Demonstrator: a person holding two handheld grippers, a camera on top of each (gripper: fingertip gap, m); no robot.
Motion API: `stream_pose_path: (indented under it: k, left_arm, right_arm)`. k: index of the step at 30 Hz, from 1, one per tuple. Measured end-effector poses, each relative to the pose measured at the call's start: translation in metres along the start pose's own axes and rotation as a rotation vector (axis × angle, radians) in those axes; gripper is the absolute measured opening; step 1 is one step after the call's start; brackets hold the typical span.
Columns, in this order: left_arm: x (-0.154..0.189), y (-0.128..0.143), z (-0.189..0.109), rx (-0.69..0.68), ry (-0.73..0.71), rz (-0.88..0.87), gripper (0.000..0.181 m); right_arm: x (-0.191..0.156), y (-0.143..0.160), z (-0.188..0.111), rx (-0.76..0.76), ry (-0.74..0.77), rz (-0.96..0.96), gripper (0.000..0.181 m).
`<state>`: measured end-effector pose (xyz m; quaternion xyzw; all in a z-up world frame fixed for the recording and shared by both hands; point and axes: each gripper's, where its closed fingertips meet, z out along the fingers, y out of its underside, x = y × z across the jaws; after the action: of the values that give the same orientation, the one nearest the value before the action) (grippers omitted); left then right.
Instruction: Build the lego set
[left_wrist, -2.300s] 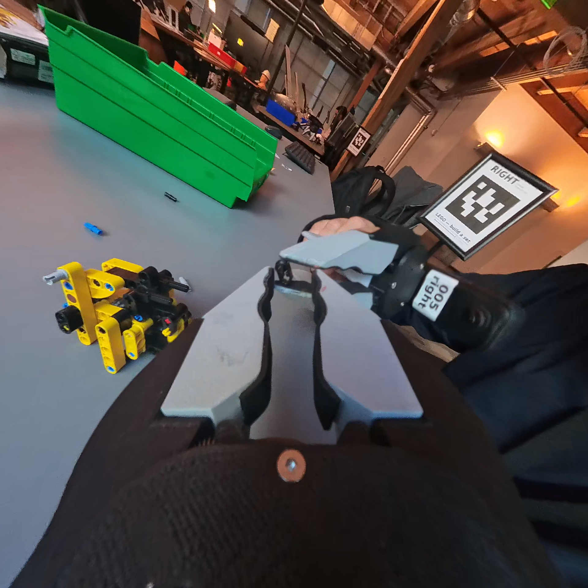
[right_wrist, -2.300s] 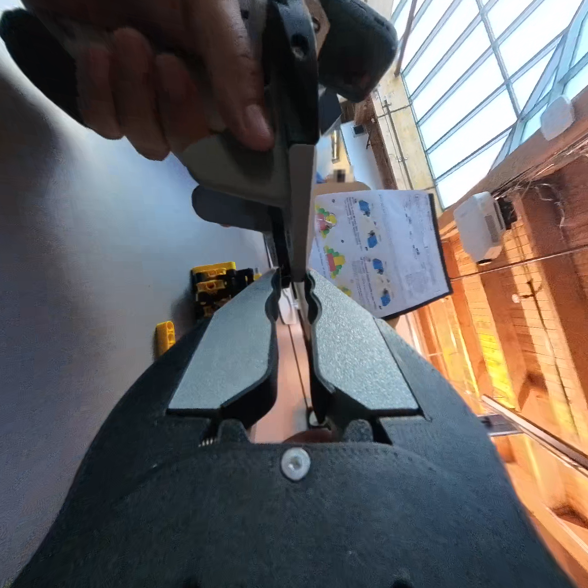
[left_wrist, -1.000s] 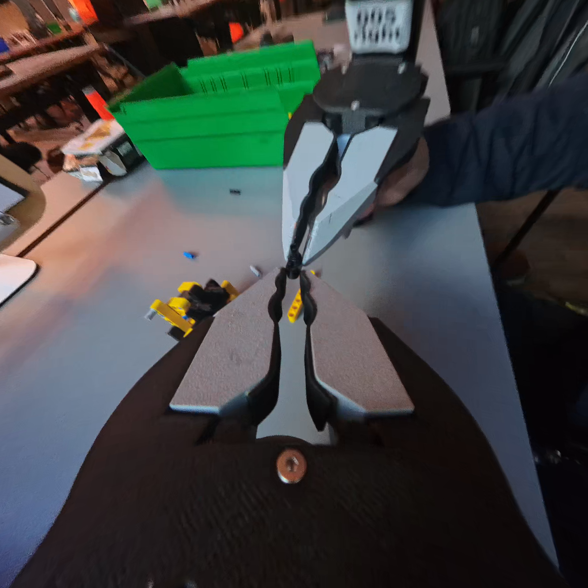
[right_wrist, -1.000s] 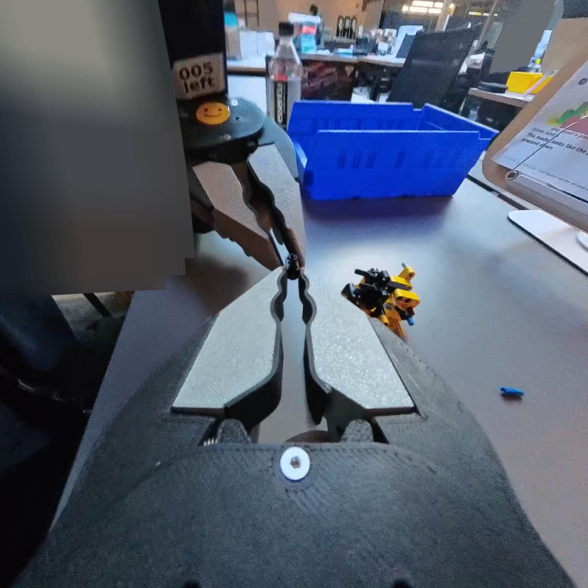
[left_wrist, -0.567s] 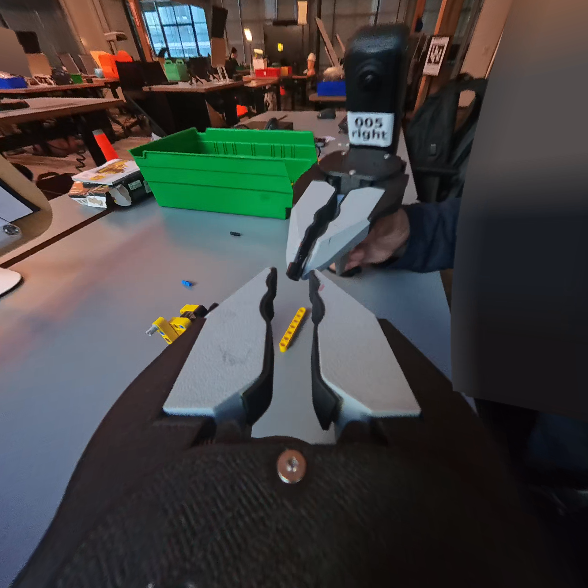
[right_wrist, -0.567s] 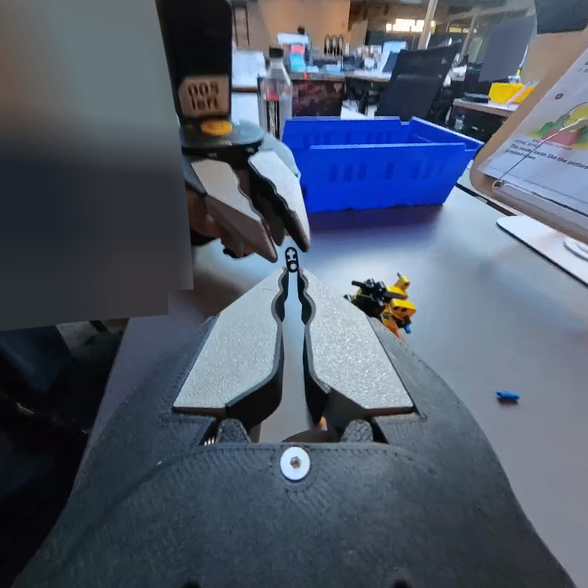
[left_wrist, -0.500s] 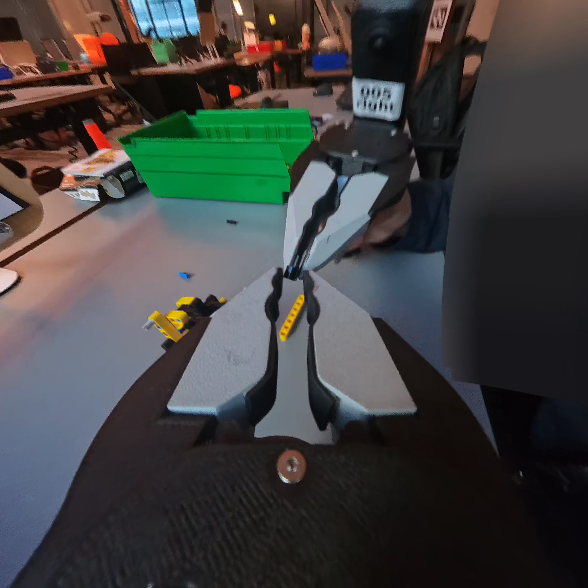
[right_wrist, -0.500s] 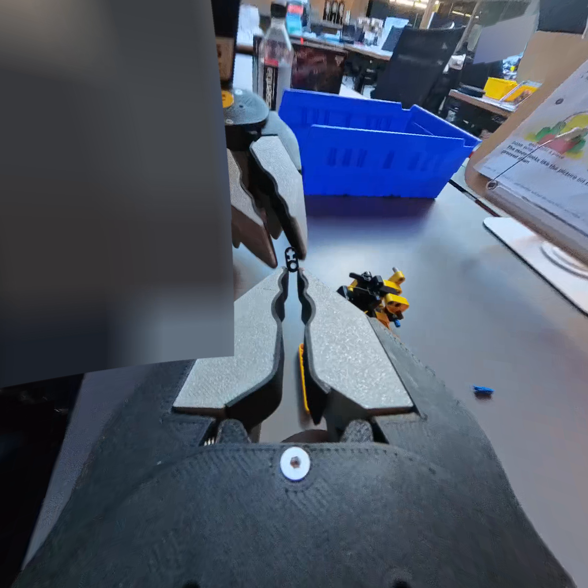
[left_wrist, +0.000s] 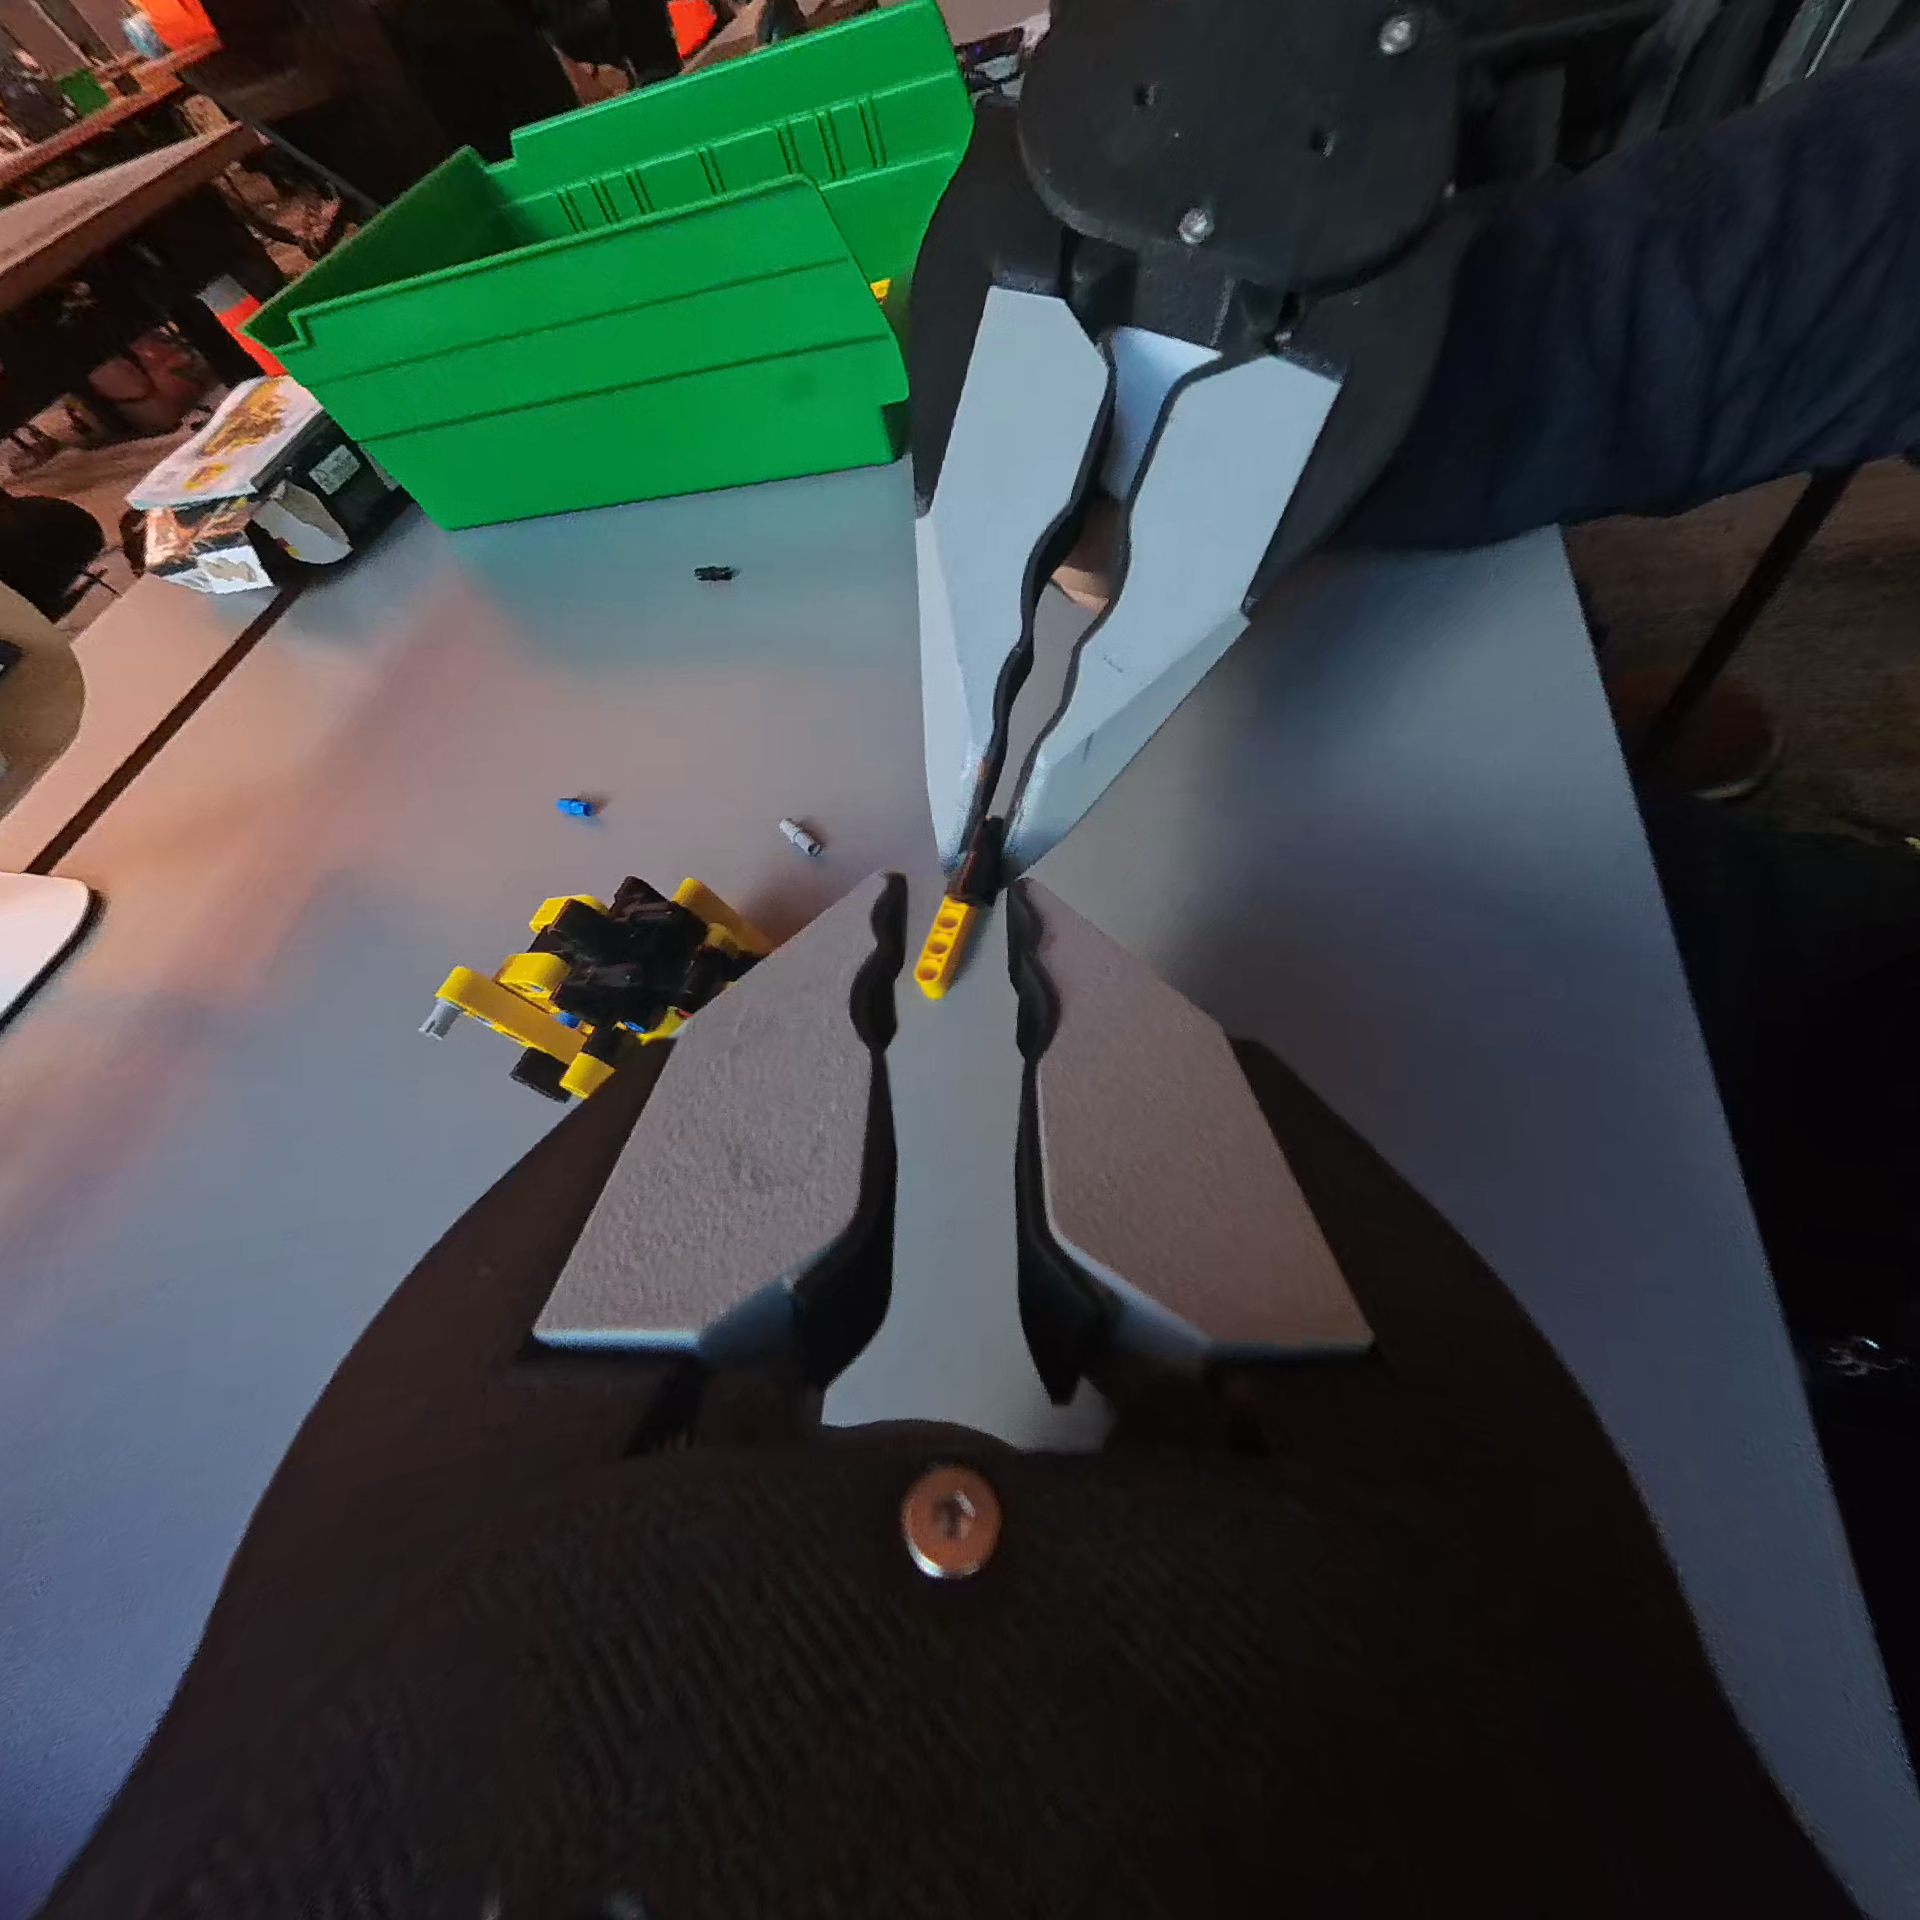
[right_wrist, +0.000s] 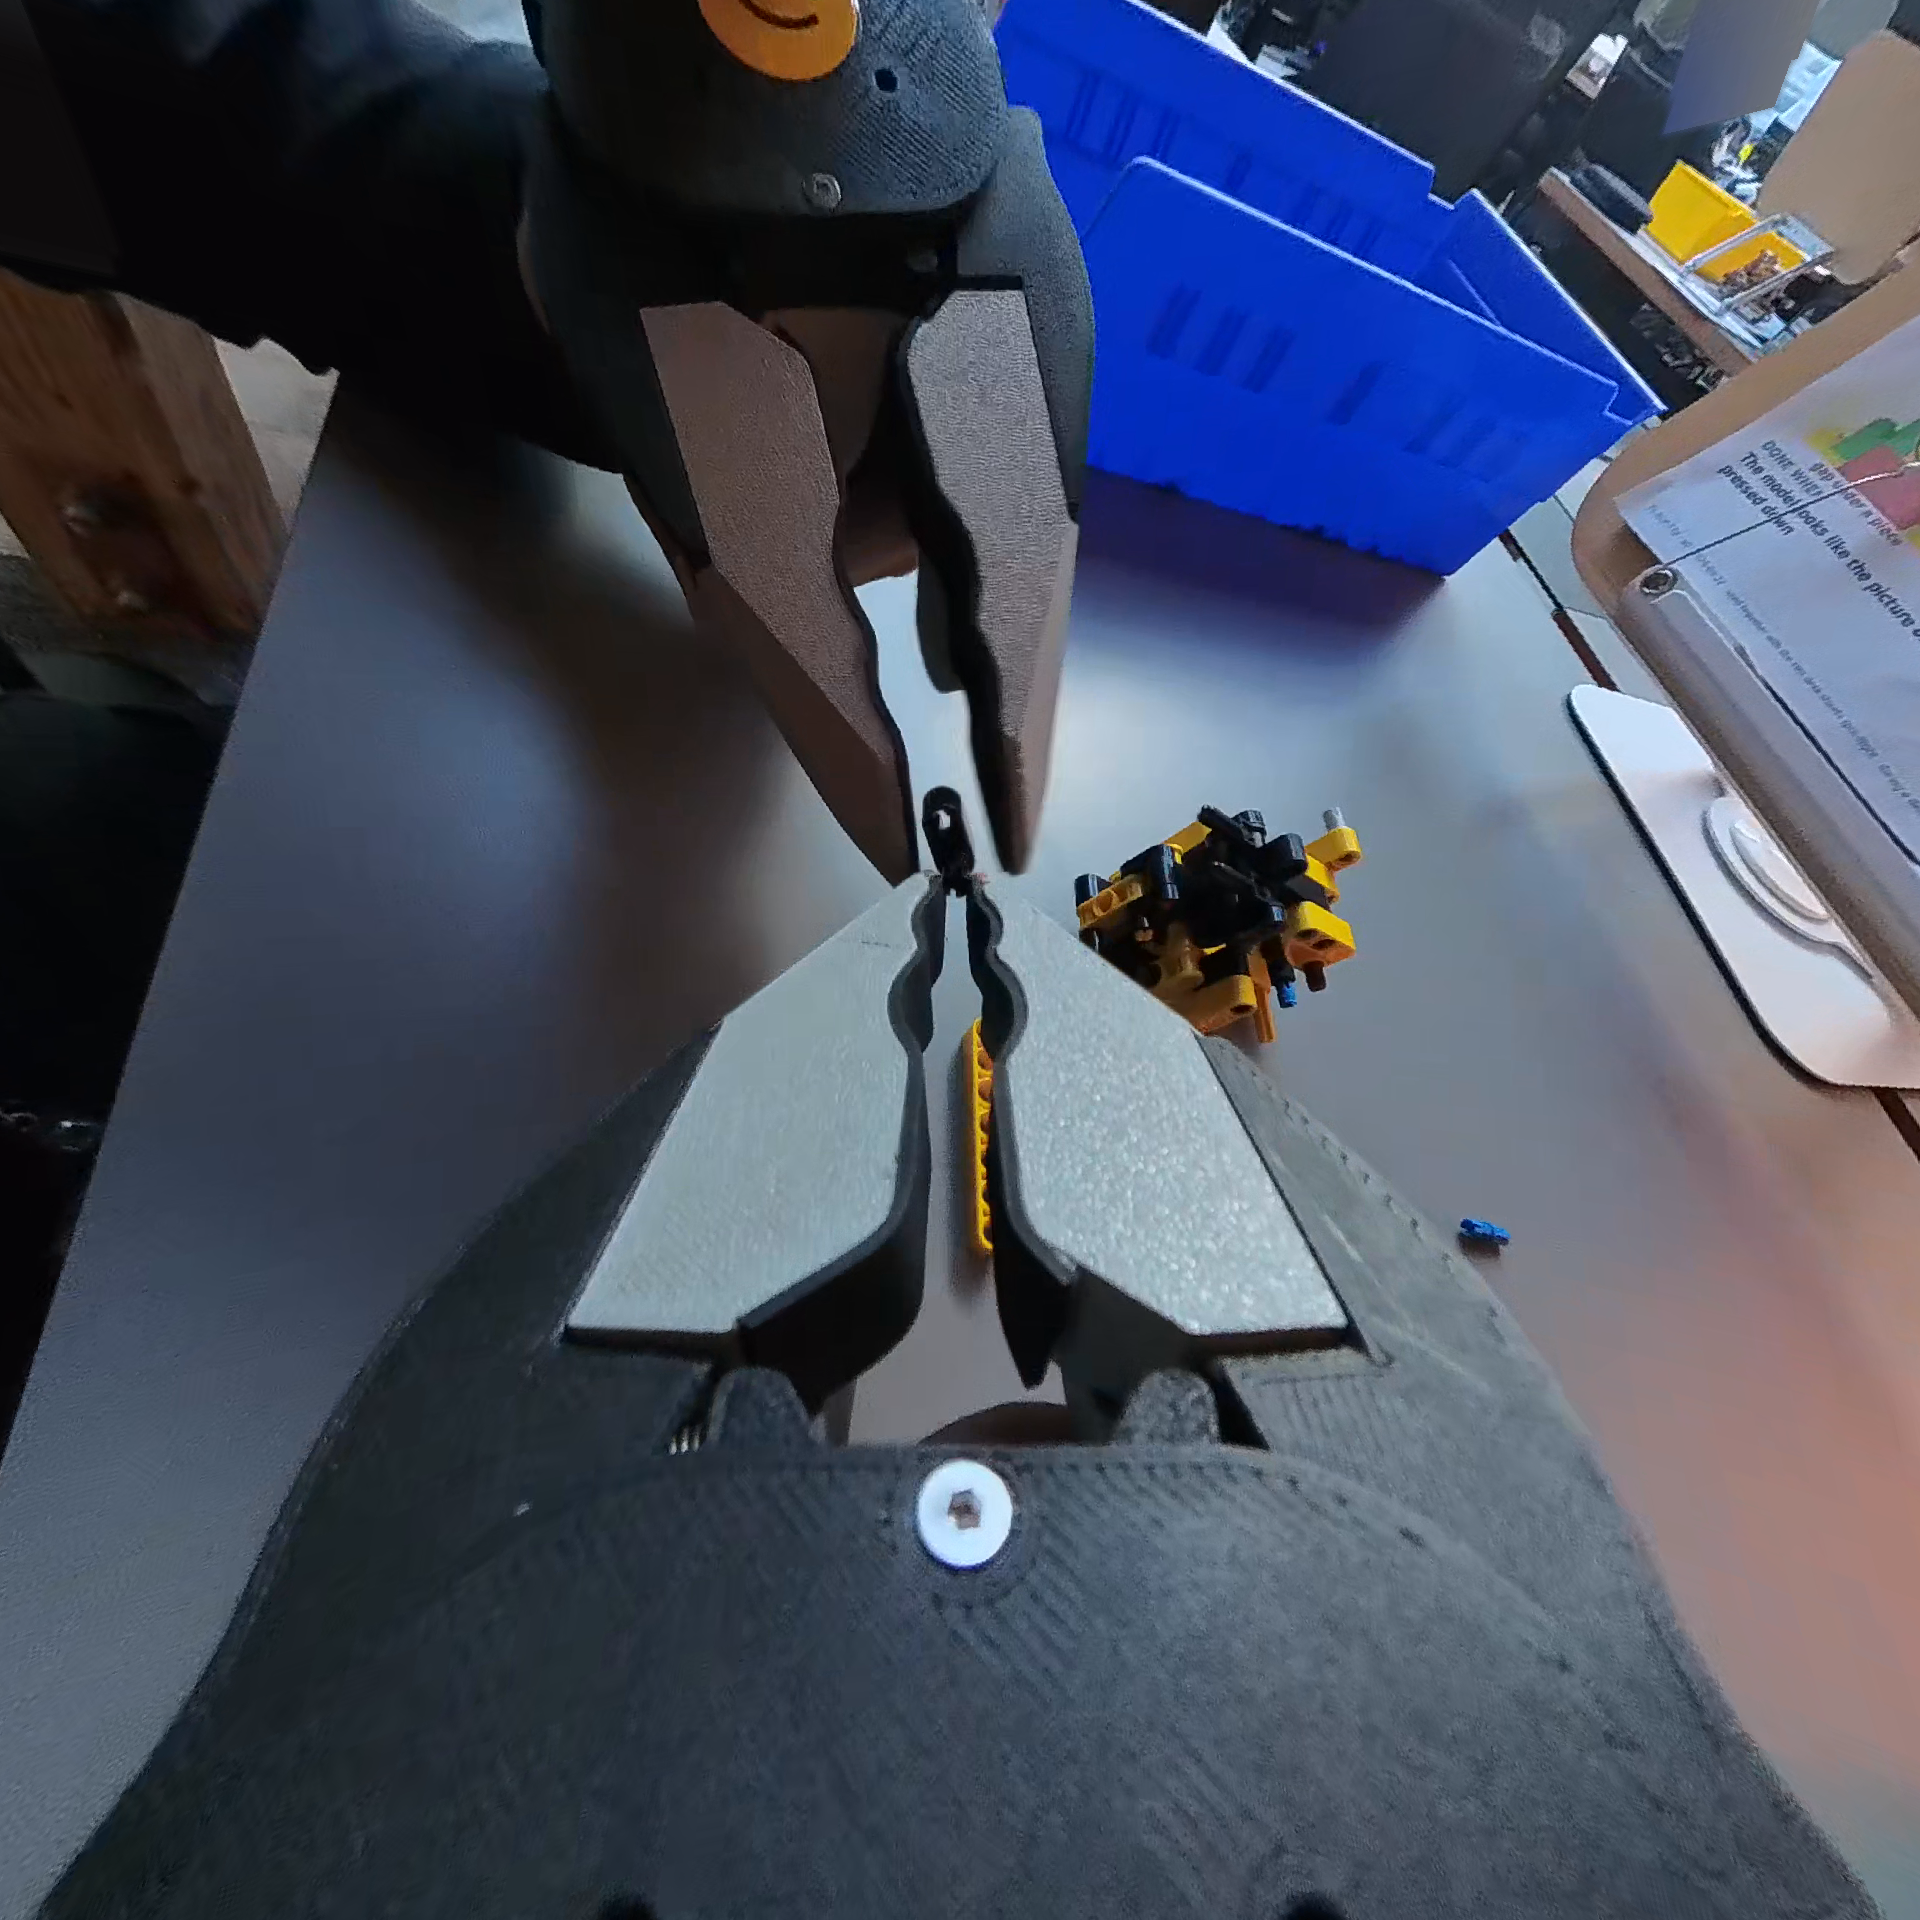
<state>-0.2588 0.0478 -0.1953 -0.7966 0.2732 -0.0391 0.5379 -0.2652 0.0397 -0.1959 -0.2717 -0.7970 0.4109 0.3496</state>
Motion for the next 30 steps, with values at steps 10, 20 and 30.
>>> stream_pose_path:
  k: [10, 20, 30]
  left_arm:
    - [0.001, -0.008, -0.004, 0.042, -0.017, 0.041, 0.013]
    - [0.005, -0.006, -0.004, 0.047, 0.047, -0.013, 0.005]
    - [-0.009, -0.066, -0.037, 0.517, 0.256, -0.479, 0.004]
  right_arm:
    - [0.001, 0.003, -0.002, -0.007, -0.021, 0.04, 0.001]
    - [-0.002, 0.003, -0.001, -0.003, -0.055, 0.077, 0.001]
    - [0.023, -0.062, -0.042, 0.473, -0.172, 0.425, 0.01]
